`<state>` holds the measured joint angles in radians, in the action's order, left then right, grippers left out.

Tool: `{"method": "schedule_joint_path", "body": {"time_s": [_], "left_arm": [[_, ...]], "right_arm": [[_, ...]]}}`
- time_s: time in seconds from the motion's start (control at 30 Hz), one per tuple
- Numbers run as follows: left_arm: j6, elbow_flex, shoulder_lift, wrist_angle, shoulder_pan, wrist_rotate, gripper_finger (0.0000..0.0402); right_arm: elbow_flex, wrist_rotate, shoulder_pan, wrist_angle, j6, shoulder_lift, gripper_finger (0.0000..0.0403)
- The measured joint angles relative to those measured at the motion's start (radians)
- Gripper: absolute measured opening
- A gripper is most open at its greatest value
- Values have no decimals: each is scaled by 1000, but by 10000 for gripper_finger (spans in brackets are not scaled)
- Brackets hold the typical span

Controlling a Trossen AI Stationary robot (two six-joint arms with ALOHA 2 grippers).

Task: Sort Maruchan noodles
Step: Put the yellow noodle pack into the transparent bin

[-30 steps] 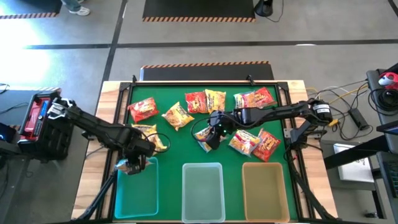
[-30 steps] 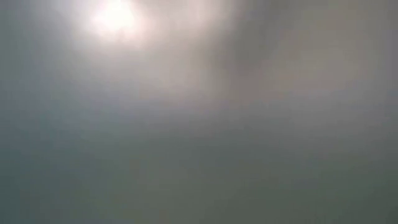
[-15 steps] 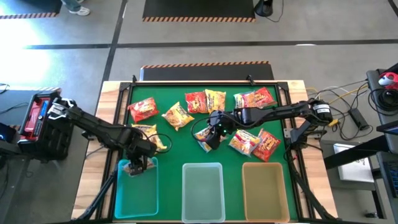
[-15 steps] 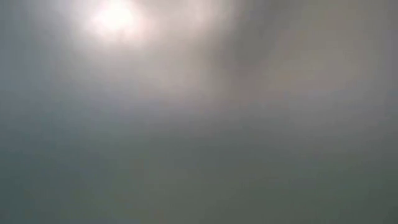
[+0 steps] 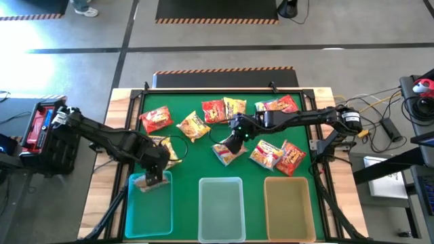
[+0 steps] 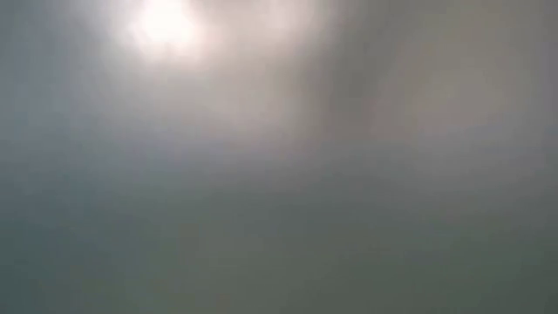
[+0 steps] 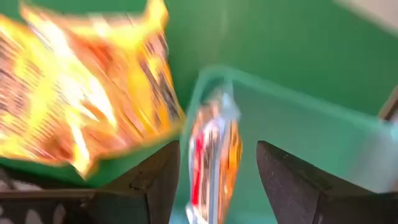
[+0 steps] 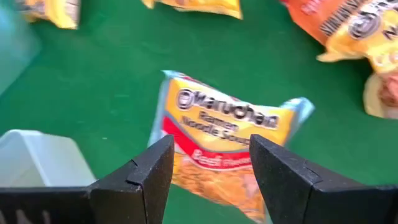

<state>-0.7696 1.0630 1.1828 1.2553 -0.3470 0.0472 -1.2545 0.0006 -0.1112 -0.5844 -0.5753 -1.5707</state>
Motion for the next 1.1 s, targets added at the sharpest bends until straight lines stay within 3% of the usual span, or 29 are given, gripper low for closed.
{"method": "schedule_joint_path", "body": {"time_s": [0.17, 0.3, 0.57, 0.77, 0.97, 1.1], "left_arm": [[1, 47, 0, -41, 31, -198, 194], [20, 42, 0, -138, 103, -269, 194], [88, -25, 4, -361, 359, -326, 194], [84, -85, 50, -488, 584, -330, 193], [72, -111, 163, -568, 697, -330, 179], [72, -111, 254, -568, 740, -327, 170]], "right_arm": [[0, -26, -20, 74, 8, 0, 199], [0, -36, -30, 198, 25, 0, 199], [30, -27, -75, 436, -63, 0, 199], [36, -26, -129, 450, -61, -1, 199], [88, -23, -159, 481, -116, -2, 199], [175, -25, -160, 589, -193, -2, 199]]}}
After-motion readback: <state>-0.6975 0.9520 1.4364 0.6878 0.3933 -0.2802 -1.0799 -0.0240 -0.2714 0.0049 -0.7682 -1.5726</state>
